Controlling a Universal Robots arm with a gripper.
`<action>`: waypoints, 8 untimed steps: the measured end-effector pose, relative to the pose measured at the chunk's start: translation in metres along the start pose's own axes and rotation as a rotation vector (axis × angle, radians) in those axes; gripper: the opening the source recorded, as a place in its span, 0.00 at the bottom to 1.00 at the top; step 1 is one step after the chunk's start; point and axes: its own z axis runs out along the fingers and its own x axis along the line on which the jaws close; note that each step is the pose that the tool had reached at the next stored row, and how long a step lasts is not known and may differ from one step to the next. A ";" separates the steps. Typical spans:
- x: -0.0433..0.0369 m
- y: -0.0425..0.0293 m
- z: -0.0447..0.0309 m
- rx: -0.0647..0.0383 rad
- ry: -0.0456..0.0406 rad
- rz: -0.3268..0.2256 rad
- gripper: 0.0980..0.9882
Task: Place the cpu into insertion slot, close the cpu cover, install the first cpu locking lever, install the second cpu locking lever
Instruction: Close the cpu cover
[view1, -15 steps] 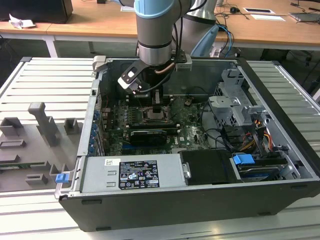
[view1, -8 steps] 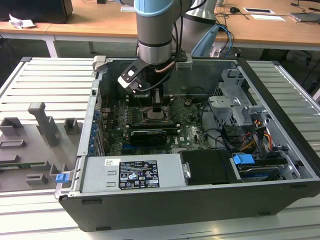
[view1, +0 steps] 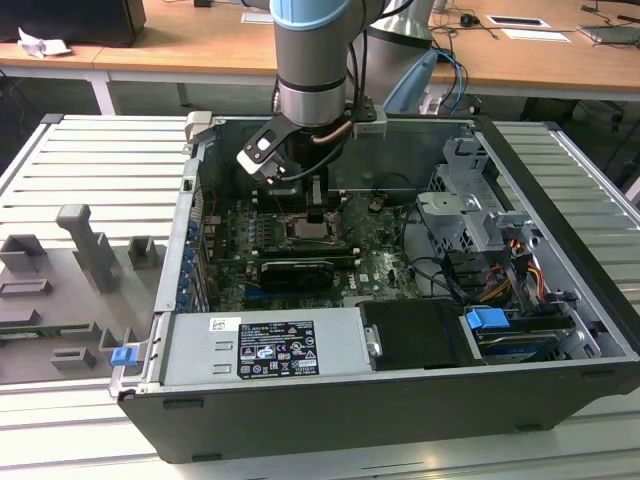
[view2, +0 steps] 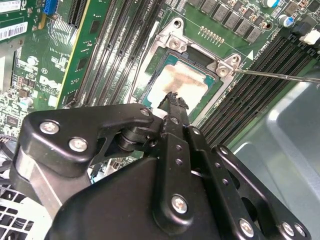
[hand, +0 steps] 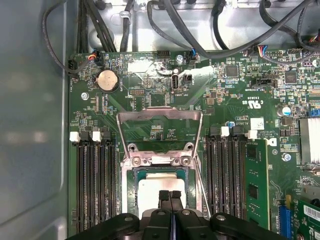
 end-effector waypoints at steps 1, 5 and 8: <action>-0.0001 0.0000 0.0000 0.000 0.0001 0.000 0.01; -0.0002 0.0001 -0.0001 0.000 0.0002 0.000 0.01; -0.0002 0.0001 -0.0008 0.000 -0.0001 0.000 0.01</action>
